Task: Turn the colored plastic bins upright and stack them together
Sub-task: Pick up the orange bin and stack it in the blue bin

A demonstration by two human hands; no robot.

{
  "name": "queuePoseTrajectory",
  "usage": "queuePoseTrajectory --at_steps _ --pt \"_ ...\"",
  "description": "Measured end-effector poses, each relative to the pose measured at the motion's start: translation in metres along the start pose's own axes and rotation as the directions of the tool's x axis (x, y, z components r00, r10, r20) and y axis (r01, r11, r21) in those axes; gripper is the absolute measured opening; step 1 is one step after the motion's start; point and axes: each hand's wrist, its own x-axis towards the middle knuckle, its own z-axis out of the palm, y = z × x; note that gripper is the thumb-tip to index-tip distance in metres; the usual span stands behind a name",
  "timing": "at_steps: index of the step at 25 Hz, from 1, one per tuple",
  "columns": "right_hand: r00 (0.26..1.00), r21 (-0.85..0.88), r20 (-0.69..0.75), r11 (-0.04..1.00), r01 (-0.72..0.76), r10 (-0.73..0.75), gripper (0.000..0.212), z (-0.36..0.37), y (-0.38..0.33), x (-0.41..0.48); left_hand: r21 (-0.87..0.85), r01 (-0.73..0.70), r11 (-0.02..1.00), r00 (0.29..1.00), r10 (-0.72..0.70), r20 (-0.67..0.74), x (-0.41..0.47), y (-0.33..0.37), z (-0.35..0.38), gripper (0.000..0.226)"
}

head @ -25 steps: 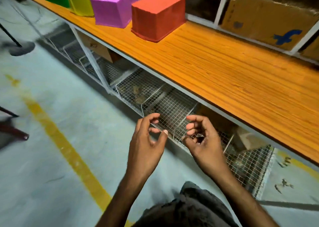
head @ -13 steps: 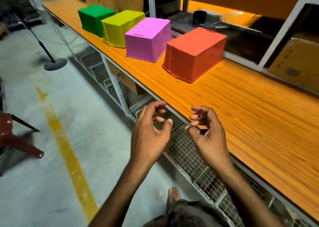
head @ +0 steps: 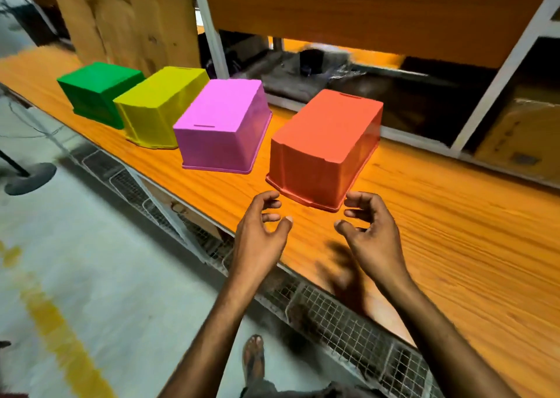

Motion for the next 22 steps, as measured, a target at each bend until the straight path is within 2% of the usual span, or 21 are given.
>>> queuePoseTrajectory --at_steps 3,6,9,12,15,17,18,19,21,22 --pt "0.99 -0.025 -0.13 0.998 -0.062 0.059 0.045 0.032 0.013 0.025 0.008 -0.004 1.0 0.994 0.003 0.107 0.062 -0.026 -0.003 0.049" --pt "0.944 0.001 -0.315 0.995 -0.102 0.097 0.039 0.055 0.008 0.052 -0.037 -0.05 0.998 0.983 0.056 0.176 0.119 -0.031 -0.011 0.058" --pt "0.891 -0.029 -0.432 0.985 -0.169 0.14 0.05 0.069 -0.005 0.087 -0.041 -0.076 0.996 0.981 0.082 0.177 0.177 -0.023 -0.012 0.062" --pt "0.853 -0.049 -0.474 0.96 -0.275 0.22 0.069 0.08 -0.011 0.116 0.019 -0.006 1.0 0.969 0.001 0.247 0.216 -0.017 -0.005 0.071" --pt "0.817 0.013 -0.469 0.928 -0.373 0.335 0.082 0.081 -0.012 0.14 0.019 0.09 0.996 0.944 -0.092 0.318 0.241 -0.016 0.001 0.077" --pt "0.806 0.07 -0.433 0.907 -0.416 0.403 0.088 0.082 -0.015 0.153 0.005 0.094 0.996 0.943 -0.091 0.322 0.255 -0.016 0.008 0.09" --pt "0.806 0.097 -0.414 0.901 -0.422 0.422 0.083 0.083 -0.014 0.159 -0.011 0.104 0.995 0.94 -0.094 0.328 0.264 -0.025 0.015 0.094" --pt "0.818 0.096 -0.396 0.905 -0.415 0.417 0.069 0.084 -0.014 0.163 -0.029 0.1 0.995 0.938 -0.085 0.335 0.273 -0.037 0.025 0.087" --pt "0.835 0.072 -0.404 0.923 -0.377 0.372 0.044 0.085 -0.021 0.162 -0.063 0.069 0.996 0.934 -0.042 0.355 0.28 -0.044 0.027 0.06" --pt "0.842 0.093 -0.412 0.935 -0.342 0.349 0.042 0.084 -0.026 0.159 -0.085 0.074 0.994 0.934 -0.039 0.356 0.275 -0.029 0.016 0.052"
